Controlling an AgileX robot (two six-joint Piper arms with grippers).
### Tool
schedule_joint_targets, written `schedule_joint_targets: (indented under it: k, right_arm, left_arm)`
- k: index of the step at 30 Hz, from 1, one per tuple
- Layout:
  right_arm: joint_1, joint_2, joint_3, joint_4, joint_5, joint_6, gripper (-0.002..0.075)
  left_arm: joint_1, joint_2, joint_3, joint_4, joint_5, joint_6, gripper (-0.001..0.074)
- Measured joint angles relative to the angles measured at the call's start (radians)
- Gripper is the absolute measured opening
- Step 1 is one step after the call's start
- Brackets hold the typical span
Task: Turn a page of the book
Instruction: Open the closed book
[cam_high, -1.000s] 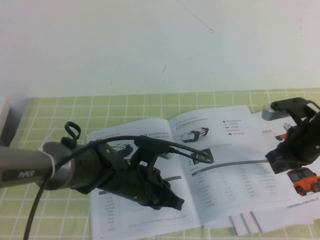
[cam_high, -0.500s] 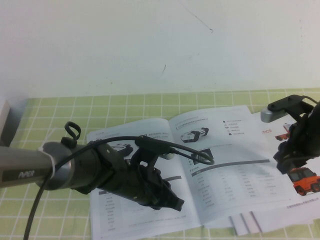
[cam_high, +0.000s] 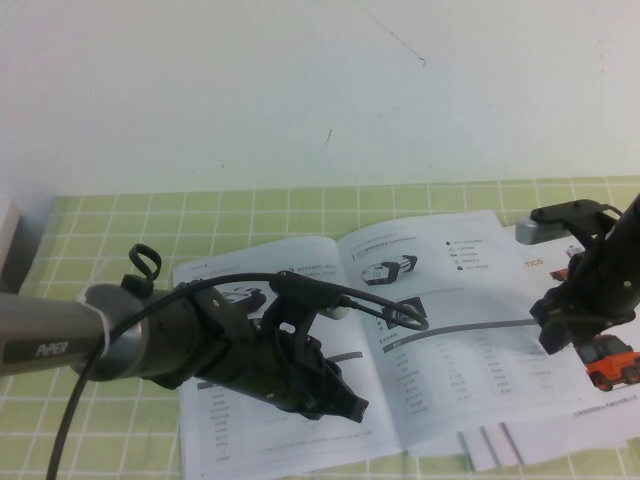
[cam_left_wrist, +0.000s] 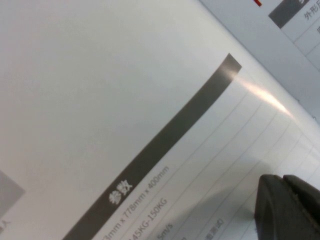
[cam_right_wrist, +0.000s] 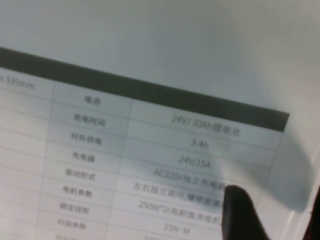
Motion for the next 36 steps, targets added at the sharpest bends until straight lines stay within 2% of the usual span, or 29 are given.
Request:
schedule_joint_targets:
  k: [9,15,25,36]
  right_arm:
    - [0.000,0.000,0.000,0.040,-0.020,-0.004,0.0293]
    - [0.000,0.000,0.000,0.111,-0.027,-0.067,0.0292]
    - [0.000,0.000,0.000,0.039,-0.029,-0.006,0.0292]
    - [0.000,0.029,-0.010,0.051,-0.023,0.003,0.0291]
  left_arm:
    - [0.000,0.000,0.000,-0.001,0.000,0.000,-0.0004]
    - [0.000,0.000,0.000,-0.001,0.000,0.000,-0.0004]
    - [0.000,0.000,0.000,-0.001,0.000,0.000,-0.0004]
    - [0.000,0.000,0.000,-0.001,0.000,0.000,-0.0004]
